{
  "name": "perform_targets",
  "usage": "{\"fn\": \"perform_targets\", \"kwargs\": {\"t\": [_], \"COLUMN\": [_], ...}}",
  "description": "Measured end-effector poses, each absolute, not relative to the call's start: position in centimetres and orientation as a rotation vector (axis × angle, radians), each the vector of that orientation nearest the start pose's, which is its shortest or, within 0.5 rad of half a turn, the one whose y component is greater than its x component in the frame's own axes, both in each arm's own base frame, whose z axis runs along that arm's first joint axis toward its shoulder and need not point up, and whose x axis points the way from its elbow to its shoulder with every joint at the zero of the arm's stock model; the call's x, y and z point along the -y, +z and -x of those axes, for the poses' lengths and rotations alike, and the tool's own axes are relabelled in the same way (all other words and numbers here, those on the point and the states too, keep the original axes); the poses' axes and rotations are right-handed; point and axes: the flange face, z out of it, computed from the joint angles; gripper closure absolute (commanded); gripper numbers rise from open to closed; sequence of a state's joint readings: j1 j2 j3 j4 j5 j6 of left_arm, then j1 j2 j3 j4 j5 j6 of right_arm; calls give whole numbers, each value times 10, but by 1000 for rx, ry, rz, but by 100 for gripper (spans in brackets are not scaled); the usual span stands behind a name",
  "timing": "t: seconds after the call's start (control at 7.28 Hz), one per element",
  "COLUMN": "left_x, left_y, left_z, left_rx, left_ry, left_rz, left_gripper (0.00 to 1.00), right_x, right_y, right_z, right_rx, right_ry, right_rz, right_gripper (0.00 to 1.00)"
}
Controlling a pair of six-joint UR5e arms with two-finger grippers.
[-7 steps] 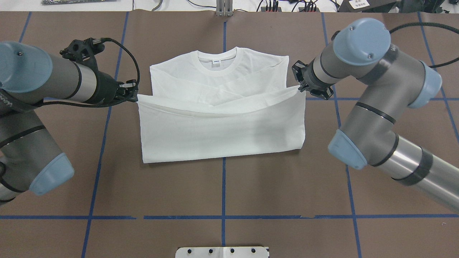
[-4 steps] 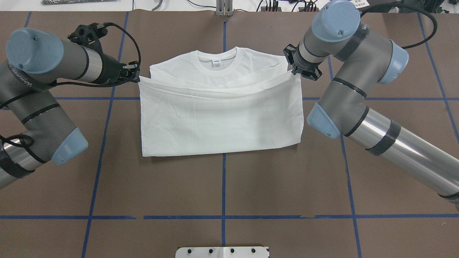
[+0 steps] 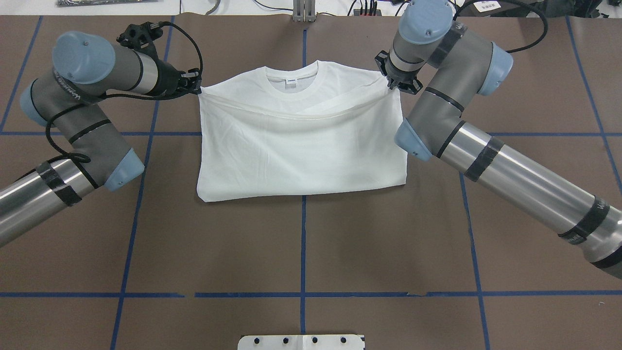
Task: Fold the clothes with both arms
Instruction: 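Lift the hem with both grippers and fold it toward the collar, then release the hem while the right gripper moves to the folded shirt's side edge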
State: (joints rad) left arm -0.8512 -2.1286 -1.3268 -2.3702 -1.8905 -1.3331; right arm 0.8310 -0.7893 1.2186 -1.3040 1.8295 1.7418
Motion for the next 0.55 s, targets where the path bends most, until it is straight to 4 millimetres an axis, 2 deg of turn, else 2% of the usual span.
{"fn": "perform_targets", "kwargs": {"t": [0.27, 0.55], "left_x": [627, 631], "left_y": [366, 371], "left_z": [-410, -412], "left_rx": [-1074, -1062], "left_ry": [-362, -361], "left_rz": [-338, -339], "left_gripper": [100, 100], "right_x": [668, 674], "right_y": [319, 330], "right_z": [464, 470], "right_rx": [749, 767], "right_ry": [868, 864], "right_rz": [9, 1], "right_gripper": [100, 98]}}
